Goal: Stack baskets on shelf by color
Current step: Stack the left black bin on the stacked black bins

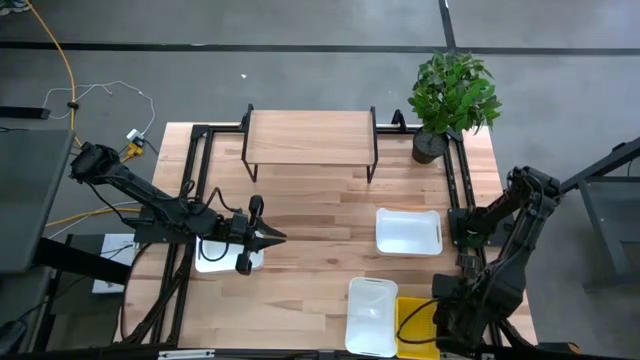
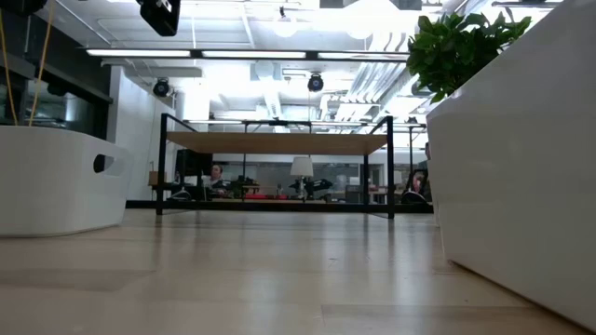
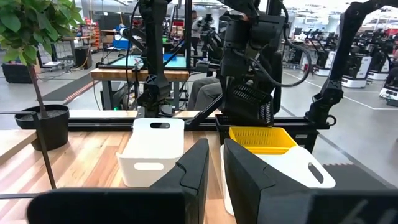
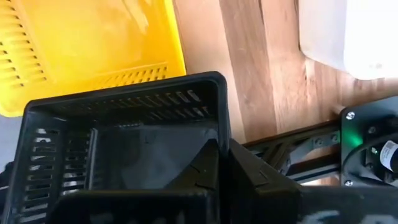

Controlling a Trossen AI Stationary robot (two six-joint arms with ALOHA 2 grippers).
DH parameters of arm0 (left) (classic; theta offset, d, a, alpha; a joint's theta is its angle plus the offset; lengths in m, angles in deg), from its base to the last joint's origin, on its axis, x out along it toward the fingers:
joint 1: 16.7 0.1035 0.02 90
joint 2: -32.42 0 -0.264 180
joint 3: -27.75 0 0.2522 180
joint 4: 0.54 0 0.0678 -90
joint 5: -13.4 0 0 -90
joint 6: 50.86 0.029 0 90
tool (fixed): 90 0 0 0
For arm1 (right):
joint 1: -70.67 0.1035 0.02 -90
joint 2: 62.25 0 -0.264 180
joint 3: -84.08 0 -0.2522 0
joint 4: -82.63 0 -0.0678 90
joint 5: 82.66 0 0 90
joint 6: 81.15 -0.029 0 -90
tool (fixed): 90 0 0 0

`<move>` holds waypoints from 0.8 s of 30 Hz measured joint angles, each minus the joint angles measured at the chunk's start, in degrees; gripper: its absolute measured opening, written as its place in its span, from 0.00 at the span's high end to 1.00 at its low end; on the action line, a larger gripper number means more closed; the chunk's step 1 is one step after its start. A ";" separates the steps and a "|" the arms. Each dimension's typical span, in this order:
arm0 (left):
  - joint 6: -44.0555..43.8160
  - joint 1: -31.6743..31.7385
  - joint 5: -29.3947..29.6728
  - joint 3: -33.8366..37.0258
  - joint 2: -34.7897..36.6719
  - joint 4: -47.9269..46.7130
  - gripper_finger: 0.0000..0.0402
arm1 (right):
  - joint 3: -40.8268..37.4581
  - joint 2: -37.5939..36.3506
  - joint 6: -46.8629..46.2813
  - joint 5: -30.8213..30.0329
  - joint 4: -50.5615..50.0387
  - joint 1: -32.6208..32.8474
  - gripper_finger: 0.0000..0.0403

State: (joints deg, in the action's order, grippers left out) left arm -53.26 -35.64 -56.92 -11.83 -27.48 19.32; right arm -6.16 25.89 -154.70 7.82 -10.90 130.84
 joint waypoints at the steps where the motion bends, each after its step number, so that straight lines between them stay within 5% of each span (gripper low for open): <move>1: -0.01 0.00 0.00 0.00 0.00 0.00 0.90 | 0.00 0.47 0.03 0.40 -0.02 -0.01 0.98; 6: 0.00 -0.01 0.00 0.00 0.00 0.02 0.90 | -0.04 3.60 3.78 3.83 0.16 -0.01 0.98; 18: 0.00 0.00 0.00 0.00 0.00 0.02 0.90 | -0.07 4.83 2.61 1.48 0.04 -0.01 0.98; 24: 0.00 0.00 0.00 0.00 0.00 0.04 0.90 | -0.07 4.83 -2.47 1.60 -0.01 -0.06 0.86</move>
State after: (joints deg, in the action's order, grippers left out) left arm -53.26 -35.64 -56.92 -11.83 -27.48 19.37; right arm -6.22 30.72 -157.17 9.42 -10.91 130.79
